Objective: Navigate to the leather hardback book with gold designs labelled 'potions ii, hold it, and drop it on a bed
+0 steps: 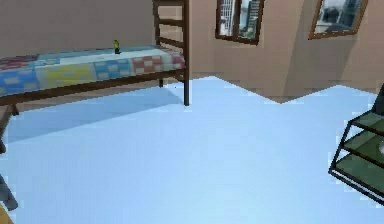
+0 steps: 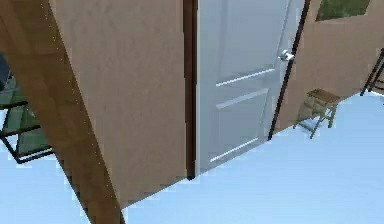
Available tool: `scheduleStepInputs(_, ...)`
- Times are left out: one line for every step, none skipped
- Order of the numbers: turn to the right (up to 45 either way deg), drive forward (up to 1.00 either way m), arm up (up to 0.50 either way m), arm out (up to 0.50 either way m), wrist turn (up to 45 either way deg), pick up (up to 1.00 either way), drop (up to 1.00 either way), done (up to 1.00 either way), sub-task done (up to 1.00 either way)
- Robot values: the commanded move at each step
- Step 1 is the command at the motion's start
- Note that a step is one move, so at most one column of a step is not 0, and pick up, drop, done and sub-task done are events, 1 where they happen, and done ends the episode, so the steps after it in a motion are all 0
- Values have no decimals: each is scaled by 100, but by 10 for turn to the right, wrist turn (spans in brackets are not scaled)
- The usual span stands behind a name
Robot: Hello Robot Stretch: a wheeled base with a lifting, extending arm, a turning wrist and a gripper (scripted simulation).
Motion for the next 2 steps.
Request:
scheduleStepInputs(0,35,0,0,0,0,0,0,0)
scheduleStepInputs(300,0,0,0,0,0,0,0,0)
